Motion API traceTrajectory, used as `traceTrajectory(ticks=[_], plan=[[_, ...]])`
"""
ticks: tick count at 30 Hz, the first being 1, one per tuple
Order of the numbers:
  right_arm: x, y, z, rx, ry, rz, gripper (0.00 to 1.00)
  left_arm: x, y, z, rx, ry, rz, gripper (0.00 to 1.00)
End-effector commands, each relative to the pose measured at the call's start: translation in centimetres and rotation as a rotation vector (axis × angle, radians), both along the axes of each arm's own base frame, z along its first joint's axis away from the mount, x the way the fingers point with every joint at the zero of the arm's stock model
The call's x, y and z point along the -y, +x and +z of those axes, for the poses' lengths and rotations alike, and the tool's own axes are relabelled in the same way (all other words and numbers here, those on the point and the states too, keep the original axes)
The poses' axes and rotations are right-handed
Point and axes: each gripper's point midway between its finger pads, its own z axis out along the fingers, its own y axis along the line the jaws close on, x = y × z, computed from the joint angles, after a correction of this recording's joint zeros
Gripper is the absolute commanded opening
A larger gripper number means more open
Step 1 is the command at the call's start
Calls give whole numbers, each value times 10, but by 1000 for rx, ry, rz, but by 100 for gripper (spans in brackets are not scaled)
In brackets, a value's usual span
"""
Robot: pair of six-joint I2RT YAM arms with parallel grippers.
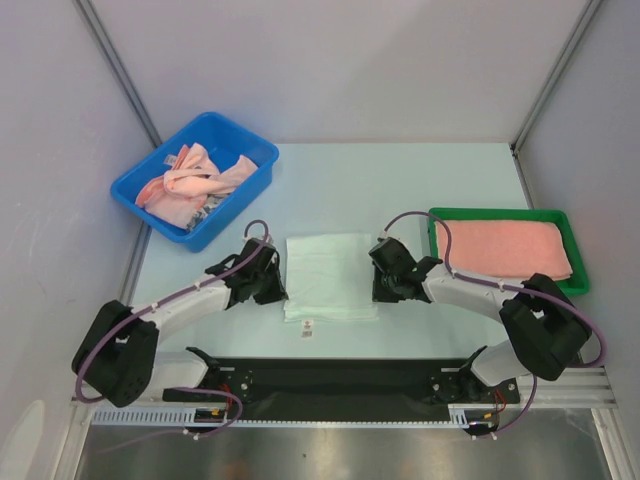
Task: Fold and stack the towels
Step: Fold the towel
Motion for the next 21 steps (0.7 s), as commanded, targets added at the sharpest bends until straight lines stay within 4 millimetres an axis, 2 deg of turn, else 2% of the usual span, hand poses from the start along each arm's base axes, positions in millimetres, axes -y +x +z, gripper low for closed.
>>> traceTrajectory(ticks=[1, 3, 7, 10, 21], plan=[[-6, 10, 23, 67, 23, 9, 0, 7, 2, 2, -17, 19, -50, 6], [-6, 9, 23, 63, 19, 10, 0, 8, 1, 0, -22, 23, -61, 9], [-3, 2, 18, 42, -2, 4, 22, 8, -3, -4, -30, 40, -70, 20], [0, -3, 12, 30, -11, -4, 30, 7, -7, -7, -38, 49, -72, 27], [1, -9, 3, 18, -21, -4, 31, 5, -20, -11, -59, 53, -74, 37]])
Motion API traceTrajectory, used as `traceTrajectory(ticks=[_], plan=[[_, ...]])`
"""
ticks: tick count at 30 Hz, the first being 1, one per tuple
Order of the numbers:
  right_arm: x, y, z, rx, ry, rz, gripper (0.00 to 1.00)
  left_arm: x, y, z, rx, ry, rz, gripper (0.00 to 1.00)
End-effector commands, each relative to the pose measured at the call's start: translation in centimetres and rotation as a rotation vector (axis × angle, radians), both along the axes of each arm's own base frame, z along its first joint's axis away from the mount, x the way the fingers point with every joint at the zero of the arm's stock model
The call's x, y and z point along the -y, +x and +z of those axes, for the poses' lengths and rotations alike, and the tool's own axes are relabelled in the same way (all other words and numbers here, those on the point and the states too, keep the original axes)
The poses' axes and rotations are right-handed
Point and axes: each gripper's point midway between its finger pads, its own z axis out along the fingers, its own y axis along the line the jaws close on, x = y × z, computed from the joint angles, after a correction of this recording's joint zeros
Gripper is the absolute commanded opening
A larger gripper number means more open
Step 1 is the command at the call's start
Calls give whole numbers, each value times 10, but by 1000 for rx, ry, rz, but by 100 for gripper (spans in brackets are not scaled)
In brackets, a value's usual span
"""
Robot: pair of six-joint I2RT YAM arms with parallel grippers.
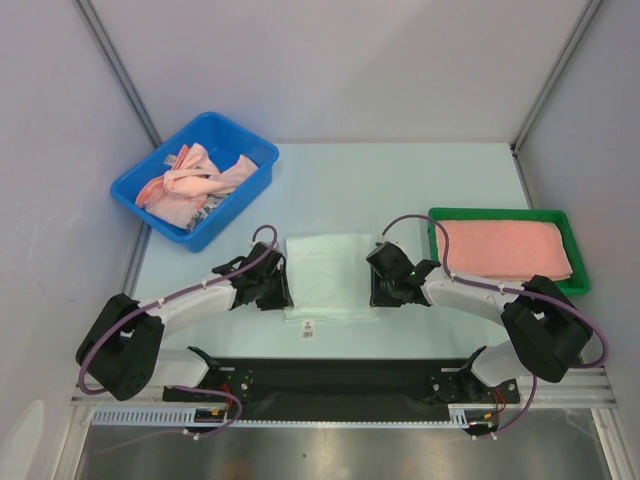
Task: Fold and stack the towels
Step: Fold the towel
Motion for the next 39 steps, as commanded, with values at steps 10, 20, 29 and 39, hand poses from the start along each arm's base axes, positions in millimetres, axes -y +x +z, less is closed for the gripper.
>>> traceTrajectory(ticks=[10, 20, 29, 39], plan=[[-3, 2, -2, 25, 5, -17, 20, 4, -8, -4, -4, -17, -3, 23], [-7, 10, 16, 68, -9, -2, 0, -1, 9, 16, 35, 52, -1, 6], [-6, 15, 27, 97, -18, 2, 0, 4, 14, 26, 44, 45, -15, 0], [-13, 18, 33, 110, 8, 19, 0, 11, 14, 26, 34, 41, -42, 19]])
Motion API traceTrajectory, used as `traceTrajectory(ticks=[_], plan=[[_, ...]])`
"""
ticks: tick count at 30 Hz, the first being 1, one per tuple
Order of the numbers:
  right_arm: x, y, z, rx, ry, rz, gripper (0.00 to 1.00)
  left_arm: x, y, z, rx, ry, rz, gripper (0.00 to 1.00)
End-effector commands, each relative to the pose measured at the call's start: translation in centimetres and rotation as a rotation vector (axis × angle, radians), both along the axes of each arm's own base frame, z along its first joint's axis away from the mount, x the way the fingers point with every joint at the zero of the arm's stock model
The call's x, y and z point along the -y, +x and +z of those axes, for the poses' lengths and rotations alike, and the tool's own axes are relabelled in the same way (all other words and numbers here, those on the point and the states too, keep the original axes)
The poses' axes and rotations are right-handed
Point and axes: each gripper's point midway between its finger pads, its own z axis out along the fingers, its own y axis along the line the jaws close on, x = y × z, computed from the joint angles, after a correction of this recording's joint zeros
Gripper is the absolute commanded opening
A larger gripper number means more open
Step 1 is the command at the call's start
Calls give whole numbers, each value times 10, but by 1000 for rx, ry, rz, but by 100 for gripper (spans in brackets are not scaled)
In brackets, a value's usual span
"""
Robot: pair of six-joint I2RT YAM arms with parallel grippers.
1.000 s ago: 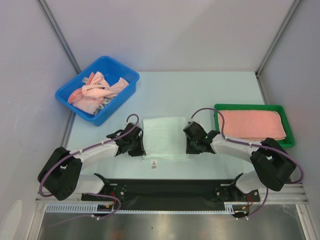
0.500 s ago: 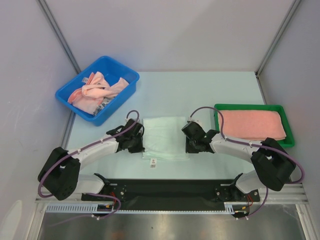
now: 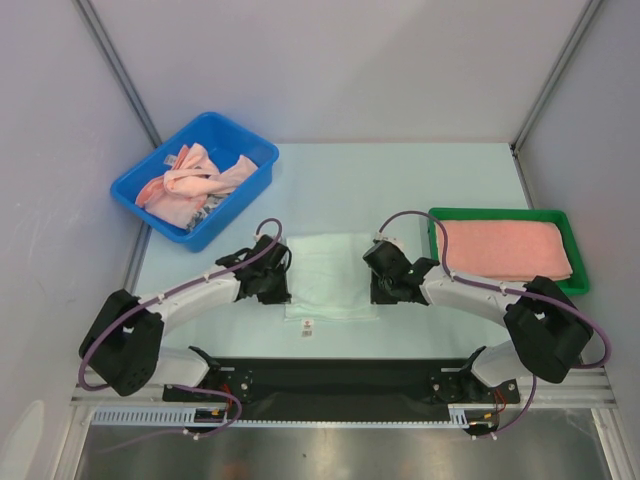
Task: Fold and stack the towels
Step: Fold the towel
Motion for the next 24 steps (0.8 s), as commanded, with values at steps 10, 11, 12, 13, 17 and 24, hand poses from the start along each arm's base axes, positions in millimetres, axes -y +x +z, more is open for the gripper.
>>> traceTrajectory(ticks=[10, 11, 12, 13, 17, 24], plan=[[-17, 13, 32, 81, 68, 29, 0, 16, 13, 15, 54, -52, -9, 0], [-18, 13, 33, 83, 72, 35, 0, 17, 14, 17, 58, -55, -9, 0], [-17, 12, 36, 83, 72, 37, 0, 16, 13, 19, 59, -55, -11, 1], [-17, 12, 40, 88, 75, 40, 0, 17, 14, 25, 72, -65, -10, 0], [-16, 9, 57, 99, 111, 46, 0, 19, 7, 47, 79, -112, -13, 0], [-8, -18, 51, 45, 164, 52, 0, 22, -23, 44, 30, -206, -9, 1]])
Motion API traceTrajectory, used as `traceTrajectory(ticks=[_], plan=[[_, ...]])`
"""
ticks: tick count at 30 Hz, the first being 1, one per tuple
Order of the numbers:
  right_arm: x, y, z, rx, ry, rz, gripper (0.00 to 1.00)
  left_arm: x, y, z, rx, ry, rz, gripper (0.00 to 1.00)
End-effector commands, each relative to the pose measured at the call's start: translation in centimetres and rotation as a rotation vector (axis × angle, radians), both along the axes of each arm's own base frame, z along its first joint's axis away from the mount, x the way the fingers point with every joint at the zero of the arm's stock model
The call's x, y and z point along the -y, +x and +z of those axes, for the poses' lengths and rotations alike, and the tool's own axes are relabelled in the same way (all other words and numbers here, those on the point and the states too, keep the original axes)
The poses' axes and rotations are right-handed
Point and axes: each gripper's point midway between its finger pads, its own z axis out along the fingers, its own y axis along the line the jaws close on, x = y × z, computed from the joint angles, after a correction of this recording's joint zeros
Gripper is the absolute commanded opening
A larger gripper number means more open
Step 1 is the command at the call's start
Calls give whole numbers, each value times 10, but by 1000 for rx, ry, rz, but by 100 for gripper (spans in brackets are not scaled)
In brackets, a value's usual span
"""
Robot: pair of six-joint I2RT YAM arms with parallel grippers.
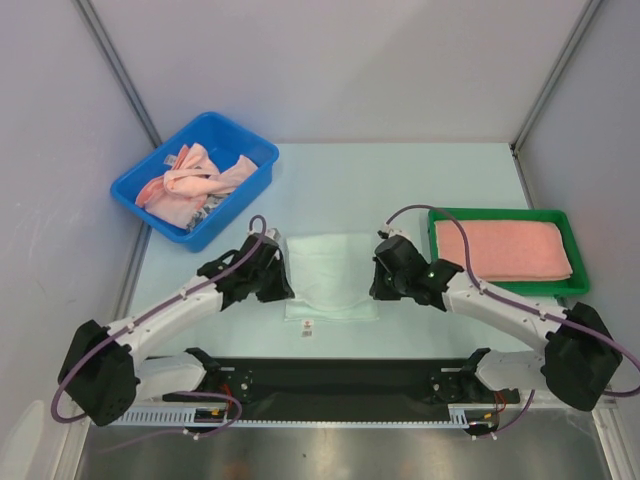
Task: Fold and stack the towels
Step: Fold the towel
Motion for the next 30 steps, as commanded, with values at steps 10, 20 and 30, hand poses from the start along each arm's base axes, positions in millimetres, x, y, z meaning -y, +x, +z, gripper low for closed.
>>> traceTrajectory(ticks=[10, 20, 30], plan=[[17, -31, -59, -103, 13, -26, 0, -3, -47, -59, -135, -11, 15, 0], [15, -12, -13, -31, 51, -21, 0, -13, -17, -3, -23, 87, 39, 0], [13, -53, -46, -103, 149, 4, 0, -16, -63, -58, -176, 11, 42, 0]])
